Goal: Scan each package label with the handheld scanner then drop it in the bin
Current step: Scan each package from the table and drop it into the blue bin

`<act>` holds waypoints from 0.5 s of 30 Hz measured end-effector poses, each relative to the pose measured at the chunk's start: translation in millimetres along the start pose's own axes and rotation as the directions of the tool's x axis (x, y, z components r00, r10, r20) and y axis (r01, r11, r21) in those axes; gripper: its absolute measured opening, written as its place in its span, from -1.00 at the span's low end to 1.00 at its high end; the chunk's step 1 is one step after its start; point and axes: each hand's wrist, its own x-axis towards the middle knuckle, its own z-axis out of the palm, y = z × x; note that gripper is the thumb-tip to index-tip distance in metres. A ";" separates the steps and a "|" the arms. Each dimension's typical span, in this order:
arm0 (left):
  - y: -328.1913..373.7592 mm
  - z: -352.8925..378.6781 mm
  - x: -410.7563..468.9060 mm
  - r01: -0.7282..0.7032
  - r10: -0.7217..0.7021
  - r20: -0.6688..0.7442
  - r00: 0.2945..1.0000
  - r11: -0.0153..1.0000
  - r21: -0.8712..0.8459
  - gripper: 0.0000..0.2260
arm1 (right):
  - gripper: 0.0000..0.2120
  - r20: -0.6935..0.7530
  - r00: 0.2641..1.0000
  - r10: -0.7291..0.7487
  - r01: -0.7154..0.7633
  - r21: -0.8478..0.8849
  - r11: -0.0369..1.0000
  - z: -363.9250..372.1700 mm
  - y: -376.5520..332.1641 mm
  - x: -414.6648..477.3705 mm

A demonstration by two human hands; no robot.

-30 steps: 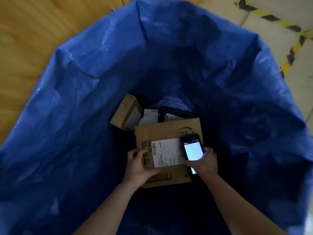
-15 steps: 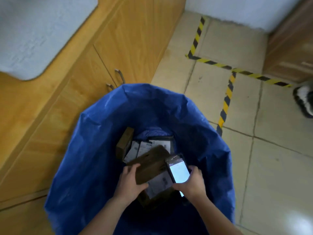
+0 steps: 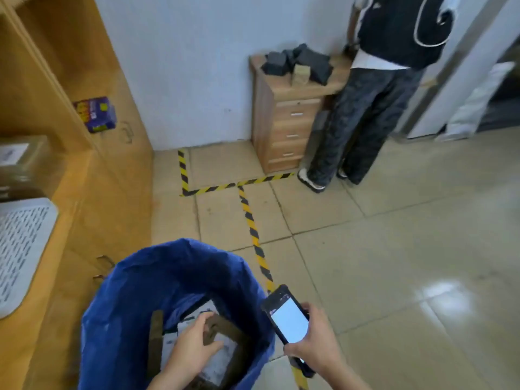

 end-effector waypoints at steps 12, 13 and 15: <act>275.8 151.6 -95.8 -0.495 0.393 0.375 0.840 0.838 0.231 -0.45 | -0.22 -0.464 0.863 0.198 -0.125 0.183 0.975 -238.4 133.8 -203.4; 297.5 174.3 -108.9 -0.528 0.410 0.405 0.817 0.815 0.240 -0.46 | -0.23 -0.494 0.840 0.227 -0.142 0.204 0.969 -253.7 150.1 -223.0; 333.5 224.0 -131.7 -0.594 0.452 0.459 0.764 0.772 0.228 -0.45 | -0.25 -0.540 0.787 0.299 -0.182 0.260 0.948 -282.1 182.8 -261.9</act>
